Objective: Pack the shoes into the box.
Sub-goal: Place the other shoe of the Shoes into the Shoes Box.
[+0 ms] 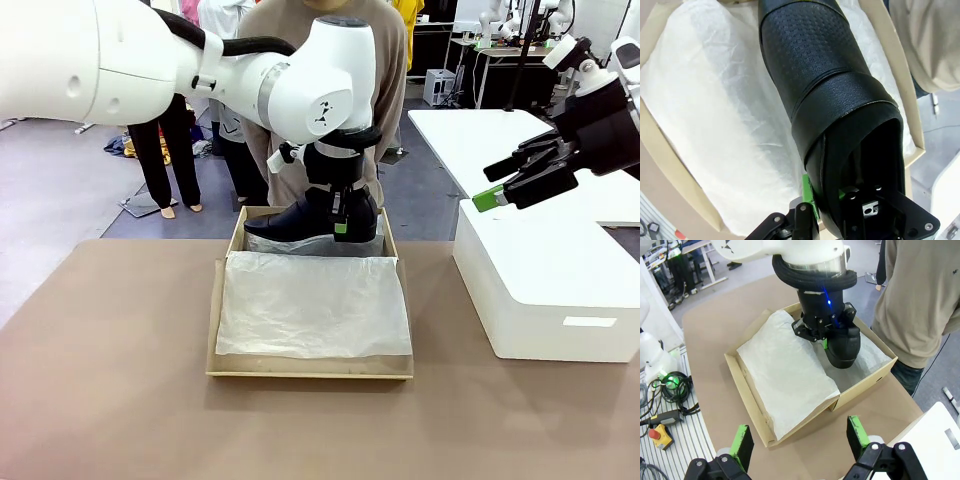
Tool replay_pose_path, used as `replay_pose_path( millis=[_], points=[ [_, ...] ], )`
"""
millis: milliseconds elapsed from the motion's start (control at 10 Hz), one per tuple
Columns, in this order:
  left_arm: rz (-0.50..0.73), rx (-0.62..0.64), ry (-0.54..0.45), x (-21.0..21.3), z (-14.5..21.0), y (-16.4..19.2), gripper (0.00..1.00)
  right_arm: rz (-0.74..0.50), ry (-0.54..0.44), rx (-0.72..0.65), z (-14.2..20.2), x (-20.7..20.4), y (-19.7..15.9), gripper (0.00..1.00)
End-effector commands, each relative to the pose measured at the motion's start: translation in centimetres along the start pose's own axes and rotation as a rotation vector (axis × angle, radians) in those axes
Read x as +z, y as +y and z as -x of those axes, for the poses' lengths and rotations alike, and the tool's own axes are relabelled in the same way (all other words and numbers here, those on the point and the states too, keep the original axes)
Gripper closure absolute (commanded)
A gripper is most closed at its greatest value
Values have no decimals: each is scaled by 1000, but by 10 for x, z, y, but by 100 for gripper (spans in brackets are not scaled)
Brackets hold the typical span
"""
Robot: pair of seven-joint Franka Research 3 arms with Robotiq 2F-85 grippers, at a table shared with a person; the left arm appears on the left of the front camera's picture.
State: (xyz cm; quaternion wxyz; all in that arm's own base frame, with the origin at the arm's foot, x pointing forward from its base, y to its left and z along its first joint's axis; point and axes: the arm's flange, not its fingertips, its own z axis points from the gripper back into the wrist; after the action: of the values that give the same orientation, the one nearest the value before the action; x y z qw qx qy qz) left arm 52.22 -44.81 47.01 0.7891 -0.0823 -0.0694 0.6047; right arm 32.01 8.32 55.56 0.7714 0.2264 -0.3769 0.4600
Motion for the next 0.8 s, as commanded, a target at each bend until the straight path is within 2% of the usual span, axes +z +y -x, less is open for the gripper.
replay_pose_path(
  millis=[0, 500, 700],
  points=[
    [1, 54, -47, -2, 9, -5, 100, -16, -21, 21, -1, -1, -3, 0],
    [-21, 75, -70, -22, 14, -7, 100, -16, -21, 21, -1, -1, -3, 0],
    [-54, 80, -50, -27, 16, -7, 100, -16, -21, 21, -1, -1, -3, 0]
  ],
)
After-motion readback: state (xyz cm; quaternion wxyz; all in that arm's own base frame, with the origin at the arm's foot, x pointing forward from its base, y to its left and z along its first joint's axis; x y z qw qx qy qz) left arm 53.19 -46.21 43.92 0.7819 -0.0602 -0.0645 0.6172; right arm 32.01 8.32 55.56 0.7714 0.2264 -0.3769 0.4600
